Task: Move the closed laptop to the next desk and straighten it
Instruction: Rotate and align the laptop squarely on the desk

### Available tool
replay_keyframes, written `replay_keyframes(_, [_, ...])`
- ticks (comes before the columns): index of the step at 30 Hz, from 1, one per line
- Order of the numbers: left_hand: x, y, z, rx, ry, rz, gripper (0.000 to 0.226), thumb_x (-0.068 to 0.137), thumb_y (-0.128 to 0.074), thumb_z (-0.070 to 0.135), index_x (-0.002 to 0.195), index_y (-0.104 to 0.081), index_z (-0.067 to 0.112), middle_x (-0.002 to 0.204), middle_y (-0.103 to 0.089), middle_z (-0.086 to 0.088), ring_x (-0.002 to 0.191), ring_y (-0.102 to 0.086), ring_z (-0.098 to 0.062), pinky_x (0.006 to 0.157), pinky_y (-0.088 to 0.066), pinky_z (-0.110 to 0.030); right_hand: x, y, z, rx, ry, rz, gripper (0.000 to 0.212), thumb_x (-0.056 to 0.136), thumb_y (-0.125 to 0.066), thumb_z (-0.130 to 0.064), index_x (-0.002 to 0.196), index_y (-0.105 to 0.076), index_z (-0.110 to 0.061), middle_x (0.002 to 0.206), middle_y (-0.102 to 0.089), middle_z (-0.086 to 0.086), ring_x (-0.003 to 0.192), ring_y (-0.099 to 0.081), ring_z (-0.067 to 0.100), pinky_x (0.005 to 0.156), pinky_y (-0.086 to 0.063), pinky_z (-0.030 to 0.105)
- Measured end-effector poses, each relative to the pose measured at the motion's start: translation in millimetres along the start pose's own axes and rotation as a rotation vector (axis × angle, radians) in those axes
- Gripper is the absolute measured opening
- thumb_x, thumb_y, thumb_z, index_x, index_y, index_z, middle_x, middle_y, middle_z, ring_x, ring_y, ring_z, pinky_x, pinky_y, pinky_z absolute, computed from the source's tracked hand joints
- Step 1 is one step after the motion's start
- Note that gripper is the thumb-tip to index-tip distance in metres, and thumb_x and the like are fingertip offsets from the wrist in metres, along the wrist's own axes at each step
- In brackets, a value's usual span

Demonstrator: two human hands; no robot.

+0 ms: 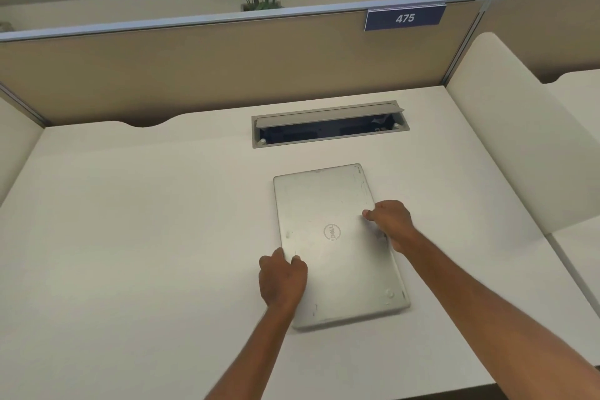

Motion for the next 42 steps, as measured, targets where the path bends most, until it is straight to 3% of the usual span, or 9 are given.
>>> replay_keyframes(6, [-5.3, -5.3, -0.9, -0.047, -0.031, -0.005, 0.039, 0.102, -0.056, 0.034, 0.126, -0.063, 0.004, 0.132, -0.055, -0.011, 0.122, -0.063, -0.037, 0.103, -0.056, -0.048, -4.0, 2.8, 0.9, -0.096, 0.033, 0.056, 0.035, 0.085, -0.077, -0.017, 0.068, -0.048, -0.006, 0.068, -0.044, 0.001, 0.062, -0.043, 0.022, 0.064, -0.039, 0.034])
replay_keyframes(7, [-4.8, -4.6, 2.3, -0.047, -0.051, -0.009, 0.041, 0.103, -0.057, 0.035, 0.131, -0.062, 0.005, 0.135, -0.054, -0.011, 0.128, -0.060, -0.037, 0.106, -0.054, -0.049, -7.9, 3.7, 3.3, -0.121, 0.027, 0.071, 0.028, 0.084, -0.077, -0.022, 0.082, -0.061, 0.001, 0.078, -0.054, 0.002, 0.070, -0.050, 0.023, 0.069, -0.042, 0.034])
replay_keyframes(9, [0.0, 0.6, 12.8, -0.030, -0.108, -0.003, 0.052, 0.104, -0.060, 0.034, 0.149, -0.053, 0.007, 0.147, -0.051, -0.013, 0.141, -0.052, -0.038, 0.113, -0.049, -0.048, -20.2, 3.3, 11.5, -0.191, 0.028, 0.085, 0.049, 0.086, -0.076, -0.035, 0.125, -0.069, -0.006, 0.117, -0.064, 0.007, 0.106, -0.063, 0.027, 0.086, -0.049, 0.035])
replay_keyframes(11, [9.8, 11.3, 32.5, 0.023, -0.210, 0.033, 0.063, 0.105, -0.062, 0.031, 0.160, -0.043, 0.007, 0.158, -0.045, -0.015, 0.151, -0.043, -0.038, 0.115, -0.045, -0.046, -48.2, 8.5, 23.2, -0.209, 0.041, 0.137, 0.069, 0.091, -0.075, -0.040, 0.151, -0.055, -0.014, 0.146, -0.053, 0.013, 0.137, -0.052, 0.034, 0.109, -0.047, 0.044])
replay_keyframes(13, [25.5, 18.2, 55.2, 0.095, -0.326, 0.058, 0.067, 0.105, -0.063, 0.029, 0.163, -0.040, 0.007, 0.166, -0.040, -0.015, 0.157, -0.036, -0.037, 0.118, -0.043, -0.047, -77.4, 15.5, 45.8, -0.199, 0.056, 0.195, 0.073, 0.094, -0.074, -0.039, 0.157, -0.048, -0.014, 0.153, -0.047, 0.014, 0.145, -0.043, 0.036, 0.117, -0.042, 0.050])
replay_keyframes(18, [68.6, 13.9, 111.7, 0.414, -0.570, 0.014, 0.072, 0.106, -0.060, 0.032, 0.167, -0.033, 0.007, 0.179, -0.024, -0.014, 0.170, -0.015, -0.030, 0.127, -0.038, -0.051, -133.9, 33.5, 115.9, -0.044, -0.086, 0.243, 0.072, 0.097, -0.075, -0.031, 0.159, -0.042, -0.014, 0.155, -0.043, 0.010, 0.142, -0.043, 0.031, 0.111, -0.044, 0.045])
replay_keyframes(23, [89.2, 2.5, 167.8, 0.686, -0.727, -0.055, 0.073, 0.106, -0.060, 0.041, 0.165, -0.037, 0.004, 0.179, -0.026, -0.016, 0.168, -0.021, -0.033, 0.132, -0.028, -0.048, -167.7, 13.2, 162.4, 0.256, -0.301, 0.217, 0.044, 0.095, -0.077, -0.013, 0.136, -0.062, -0.006, 0.116, -0.069, 0.007, 0.104, -0.067, 0.026, 0.093, -0.054, 0.039])
replay_keyframes(29, [114.9, -8.5, 186.6, 0.786, -0.632, -0.150, 0.063, 0.103, -0.058, 0.055, 0.148, -0.053, 0.010, 0.154, -0.053, -0.015, 0.147, -0.050, -0.035, 0.114, -0.047, -0.051, -178.2, -44.7, 174.9, 0.699, -0.480, 0.022, 0.025, 0.090, -0.074, 0.012, 0.114, -0.071, 0.017, 0.094, -0.075, 0.019, 0.091, -0.070, 0.029, 0.104, -0.059, 0.045])
replay_keyframes(42, [122.7, 6.0, 177.7, 0.811, -0.576, -0.080, 0.069, 0.101, -0.057, 0.061, 0.147, -0.056, 0.010, 0.153, -0.051, -0.015, 0.147, -0.046, -0.034, 0.110, -0.048, -0.051, -153.4, -25.0, 165.1, 0.688, -0.455, 0.113, 0.012, 0.093, -0.078, 0.004, 0.104, -0.075, 0.007, 0.100, -0.077, 0.023, 0.093, -0.073, 0.032, 0.100, -0.062, 0.046])
Point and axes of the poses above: each hand's wrist, its own x-axis towards the middle knuckle, its own y-axis out of the back of the hand, z = x × y, the point moved 10 cm from there along x, towards the middle knuckle
